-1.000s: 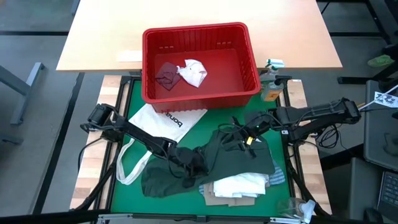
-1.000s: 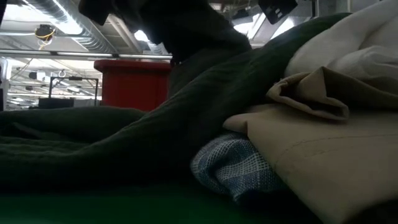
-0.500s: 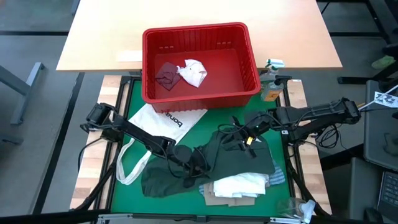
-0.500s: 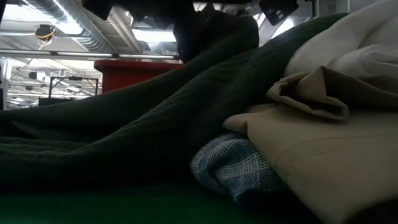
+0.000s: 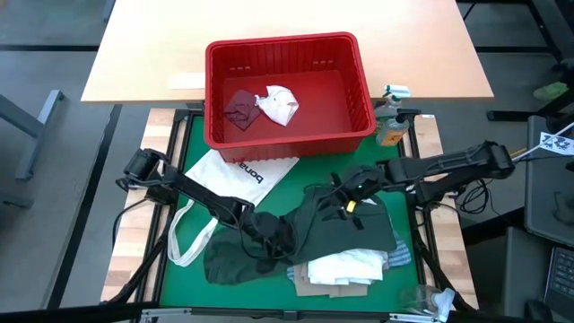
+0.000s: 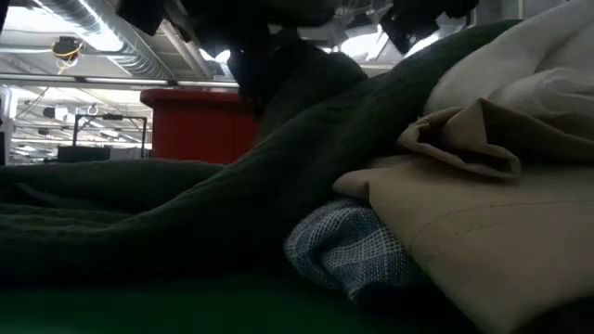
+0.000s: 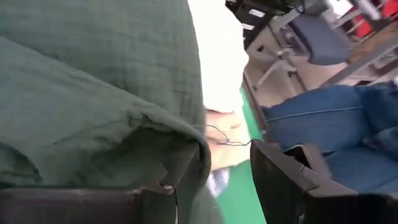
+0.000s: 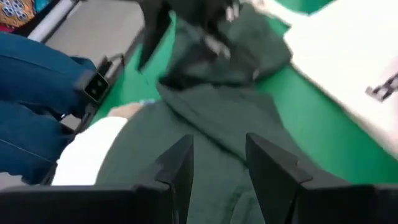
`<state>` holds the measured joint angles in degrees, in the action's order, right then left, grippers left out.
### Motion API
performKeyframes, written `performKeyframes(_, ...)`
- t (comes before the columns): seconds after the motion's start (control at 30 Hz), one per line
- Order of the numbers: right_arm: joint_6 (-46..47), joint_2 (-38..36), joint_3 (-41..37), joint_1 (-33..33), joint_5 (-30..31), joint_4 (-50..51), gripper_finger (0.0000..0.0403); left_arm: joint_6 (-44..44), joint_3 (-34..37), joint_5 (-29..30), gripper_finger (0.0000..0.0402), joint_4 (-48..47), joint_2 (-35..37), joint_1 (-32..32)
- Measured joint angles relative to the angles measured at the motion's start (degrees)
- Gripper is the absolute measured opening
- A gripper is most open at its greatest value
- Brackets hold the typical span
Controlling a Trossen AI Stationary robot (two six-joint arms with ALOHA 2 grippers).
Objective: Fold Laundry from Bin
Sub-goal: Fold the green shirt
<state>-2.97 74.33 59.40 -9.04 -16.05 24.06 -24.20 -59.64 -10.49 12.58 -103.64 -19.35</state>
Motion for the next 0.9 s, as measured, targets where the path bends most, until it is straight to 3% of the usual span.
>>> performKeyframes(0.17,3.9,5.1,0.0,0.0,-0.5,1.3,0.0147,-2.7,0.0,-5.5,0.0124,-0.5,2.5,1.5)
performKeyframes(0.4,4.2,9.7,0.0,0.0,-8.4,8.2,0.0147,-2.7,0.0,-11.4,0.0114,-5.0,7.3,5.7)
performKeyframes(0.6,4.2,10.0,0.0,0.0,-10.0,12.2,0.0147,-4.7,0.0,-12.3,0.0114,-13.8,8.7,7.5)
performKeyframes(0.73,4.2,10.0,0.0,0.0,-10.5,12.5,0.0147,-8.0,0.0,-18.1,0.0114,-20.3,8.7,7.5)
performKeyframes(0.9,4.0,9.4,0.0,0.0,-10.5,11.4,0.0147,-9.8,0.0,-18.9,0.0114,-19.9,8.7,6.9)
